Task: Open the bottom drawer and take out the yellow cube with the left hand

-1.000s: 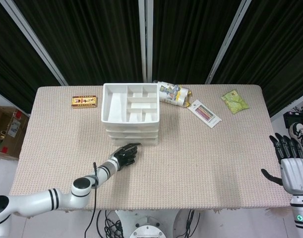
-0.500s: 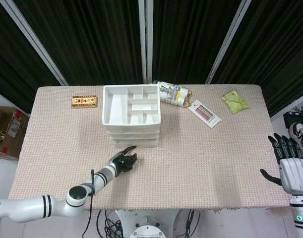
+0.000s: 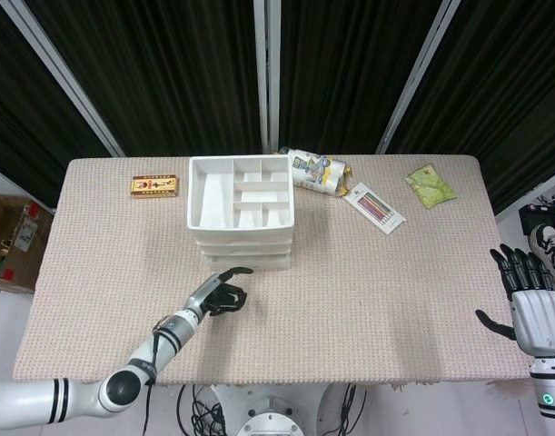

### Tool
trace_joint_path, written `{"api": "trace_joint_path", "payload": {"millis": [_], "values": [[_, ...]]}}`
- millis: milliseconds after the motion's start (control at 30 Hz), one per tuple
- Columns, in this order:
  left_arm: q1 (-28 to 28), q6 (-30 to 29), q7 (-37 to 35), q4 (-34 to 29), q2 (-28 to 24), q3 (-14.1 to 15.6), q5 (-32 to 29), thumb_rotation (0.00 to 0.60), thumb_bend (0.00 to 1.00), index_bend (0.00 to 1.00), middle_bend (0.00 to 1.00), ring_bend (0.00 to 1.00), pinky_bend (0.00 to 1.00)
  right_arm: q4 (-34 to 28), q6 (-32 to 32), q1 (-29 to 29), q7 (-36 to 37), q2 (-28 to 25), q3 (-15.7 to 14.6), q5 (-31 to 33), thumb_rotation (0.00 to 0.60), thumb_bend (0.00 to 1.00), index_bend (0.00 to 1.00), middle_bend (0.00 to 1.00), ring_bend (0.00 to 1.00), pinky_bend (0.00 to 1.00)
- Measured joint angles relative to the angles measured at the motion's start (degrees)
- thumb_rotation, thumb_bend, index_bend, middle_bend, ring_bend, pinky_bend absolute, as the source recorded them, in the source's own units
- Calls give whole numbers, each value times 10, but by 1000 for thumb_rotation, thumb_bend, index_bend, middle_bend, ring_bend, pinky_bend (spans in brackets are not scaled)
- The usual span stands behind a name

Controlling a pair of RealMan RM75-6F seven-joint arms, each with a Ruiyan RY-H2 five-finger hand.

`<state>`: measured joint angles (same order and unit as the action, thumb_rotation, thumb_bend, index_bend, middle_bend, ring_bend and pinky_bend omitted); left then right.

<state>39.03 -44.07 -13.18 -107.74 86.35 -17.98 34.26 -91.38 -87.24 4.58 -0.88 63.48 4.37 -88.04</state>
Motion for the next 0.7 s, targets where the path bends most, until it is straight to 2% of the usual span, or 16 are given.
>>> {"api": "trace_joint_path", "payload": {"millis": [133, 233, 433, 700], "values": [[-2, -92, 83, 26, 25, 24, 113, 600, 482, 193, 719, 867, 1000, 0, -3, -3, 2, -2, 0, 2, 600, 61, 0, 45, 0, 0], [2, -133, 142, 63, 53, 41, 153, 600, 482, 193, 722, 867, 1000, 1, -5, -5, 4, -3, 0, 3, 600, 60, 0, 45, 0, 0], [11, -167, 216, 119, 101, 70, 189, 600, 483, 199, 731, 867, 1000, 5, -3, -6, 7, -2, 0, 6, 600, 60, 0, 45, 0, 0], [12, -164, 231, 142, 113, 74, 193, 600, 483, 206, 733, 866, 1000, 7, 4, -2, 6, 0, 1, 10, 600, 61, 0, 45, 0, 0]]}}
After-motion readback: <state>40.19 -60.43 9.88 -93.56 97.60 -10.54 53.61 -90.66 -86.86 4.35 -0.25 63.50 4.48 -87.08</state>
